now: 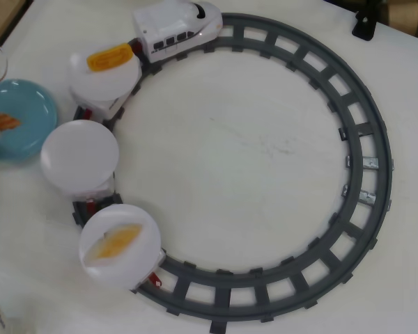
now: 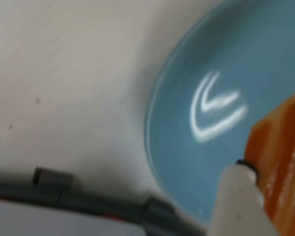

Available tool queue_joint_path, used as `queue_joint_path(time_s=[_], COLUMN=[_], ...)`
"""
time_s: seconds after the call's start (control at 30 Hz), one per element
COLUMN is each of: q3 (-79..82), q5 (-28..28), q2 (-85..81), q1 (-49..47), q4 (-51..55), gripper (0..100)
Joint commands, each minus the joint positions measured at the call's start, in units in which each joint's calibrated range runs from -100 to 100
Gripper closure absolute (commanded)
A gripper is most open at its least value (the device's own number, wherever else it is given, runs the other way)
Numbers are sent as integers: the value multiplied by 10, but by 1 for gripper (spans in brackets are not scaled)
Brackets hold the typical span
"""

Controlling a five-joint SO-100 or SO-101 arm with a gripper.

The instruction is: Pick up the sushi from the Shinkansen and put it on the blue dish

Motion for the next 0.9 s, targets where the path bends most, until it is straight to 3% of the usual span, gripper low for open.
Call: queue_joint_path(time_s=[0.0,0.4,0.67,0.87], q3=[-83,-268,-291,-302], q5=[-4,8,18,33], q2=[36,204,228,227], q1=[-9,-3,17,21], q4=[-1,-6,3,46], gripper=[97,97,74,71])
